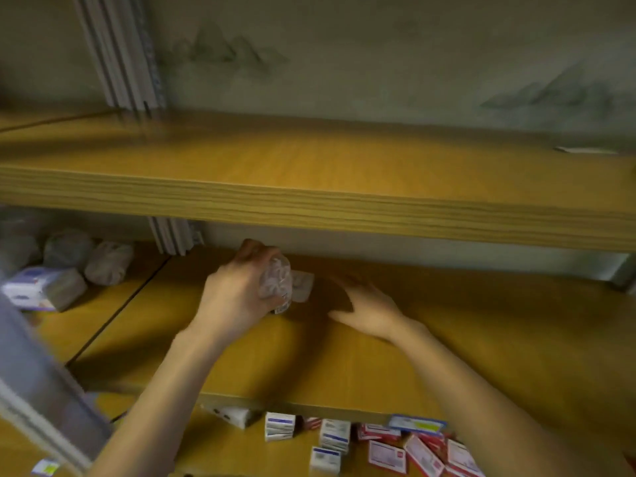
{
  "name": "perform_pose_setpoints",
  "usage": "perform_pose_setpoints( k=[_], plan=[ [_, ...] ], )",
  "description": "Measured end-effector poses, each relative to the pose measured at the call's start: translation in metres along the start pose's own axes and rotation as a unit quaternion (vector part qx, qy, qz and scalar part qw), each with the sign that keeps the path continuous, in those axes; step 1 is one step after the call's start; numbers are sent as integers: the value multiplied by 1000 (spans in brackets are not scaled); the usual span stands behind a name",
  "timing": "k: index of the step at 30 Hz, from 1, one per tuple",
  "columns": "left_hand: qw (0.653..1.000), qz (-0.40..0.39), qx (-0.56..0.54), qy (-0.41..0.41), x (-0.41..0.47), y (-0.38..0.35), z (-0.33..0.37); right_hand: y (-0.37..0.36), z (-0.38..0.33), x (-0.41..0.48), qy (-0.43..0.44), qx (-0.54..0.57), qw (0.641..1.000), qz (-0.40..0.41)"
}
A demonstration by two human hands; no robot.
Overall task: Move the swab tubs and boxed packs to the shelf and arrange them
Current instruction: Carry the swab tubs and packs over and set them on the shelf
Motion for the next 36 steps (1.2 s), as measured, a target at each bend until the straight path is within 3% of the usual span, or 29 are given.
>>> perform_pose_setpoints(
  k=[11, 21, 25, 28, 36],
  plan=[
    [989, -65, -121, -52, 12, -115, 187, 107, 165, -137, -60, -24, 997, 36],
    [976, -112, -171, -80, 53, -186, 298, 148, 217, -190, -114, -44, 989, 83],
    [963, -176, -172, -107, 46, -218, 302, 150, 217, -194, -113, -44, 989, 87],
    [966, -182, -110, -145, 36, -216, 294, 150, 213, -190, -97, -53, 990, 82],
    [987, 3, 58, -151, -33, -96, 209, 121, 134, -148, 35, -38, 997, 65]
  ],
)
Point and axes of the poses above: each hand's wrist, its own x-axis towards the middle knuckle, its own y-axis out of the back of the hand, z = x × y, the point moved 8 cm from there along x, towards the middle knuckle, and after that the axes turned 13 degrees about z, right-handed, at the moved point
